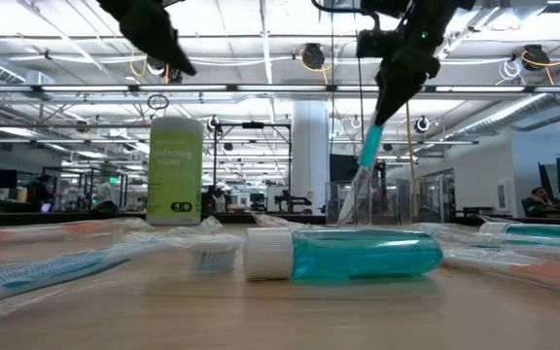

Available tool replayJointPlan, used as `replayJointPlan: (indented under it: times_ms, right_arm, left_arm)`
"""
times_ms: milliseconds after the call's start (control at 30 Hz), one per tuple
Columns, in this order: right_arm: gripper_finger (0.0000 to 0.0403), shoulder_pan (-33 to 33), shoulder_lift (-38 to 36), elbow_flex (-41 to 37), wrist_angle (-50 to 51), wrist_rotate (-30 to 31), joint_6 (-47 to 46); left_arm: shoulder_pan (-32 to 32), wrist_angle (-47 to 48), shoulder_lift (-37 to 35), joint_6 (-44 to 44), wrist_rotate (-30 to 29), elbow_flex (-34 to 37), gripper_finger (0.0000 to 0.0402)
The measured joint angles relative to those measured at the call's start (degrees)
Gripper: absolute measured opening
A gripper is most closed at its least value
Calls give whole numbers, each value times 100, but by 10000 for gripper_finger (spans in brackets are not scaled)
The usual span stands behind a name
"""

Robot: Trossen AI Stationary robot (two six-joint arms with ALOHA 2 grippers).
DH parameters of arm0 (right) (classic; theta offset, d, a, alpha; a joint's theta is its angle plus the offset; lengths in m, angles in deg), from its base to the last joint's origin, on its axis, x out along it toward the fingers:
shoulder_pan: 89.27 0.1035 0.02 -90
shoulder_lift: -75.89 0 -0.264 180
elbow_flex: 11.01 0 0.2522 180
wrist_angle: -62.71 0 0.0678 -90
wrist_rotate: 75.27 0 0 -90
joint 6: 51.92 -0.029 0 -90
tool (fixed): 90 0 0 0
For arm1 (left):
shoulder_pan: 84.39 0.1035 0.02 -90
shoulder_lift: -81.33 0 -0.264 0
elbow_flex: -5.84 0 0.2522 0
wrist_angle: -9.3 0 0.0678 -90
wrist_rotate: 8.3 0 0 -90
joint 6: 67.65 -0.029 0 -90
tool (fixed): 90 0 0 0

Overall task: Pick & Place toothbrushing station
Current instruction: Put the mouthwash into the transparent organizer, then adjust the violet toothbrush in the transparent organizer

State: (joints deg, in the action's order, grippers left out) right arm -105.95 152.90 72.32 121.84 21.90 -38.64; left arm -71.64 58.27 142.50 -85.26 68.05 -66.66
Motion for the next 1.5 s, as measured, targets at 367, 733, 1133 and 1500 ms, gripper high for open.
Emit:
replayJointPlan:
  times_ms: [367,733,1133,1500]
  right_arm:
    - [91,-614,263,-542,-186,-597,221]
    - [99,-743,298,-1213,-742,-1027,225]
    - [173,-792,240,-1520,-1343,-640,57]
    - [202,-798,-405,-1516,-1318,-83,-78]
  left_arm:
    - [338,768,-366,548,773,193,271]
    - [606,-208,-357,377,1226,893,271]
    - [641,-231,-357,645,1230,942,271]
    - [641,-233,-355,742,1226,942,271]
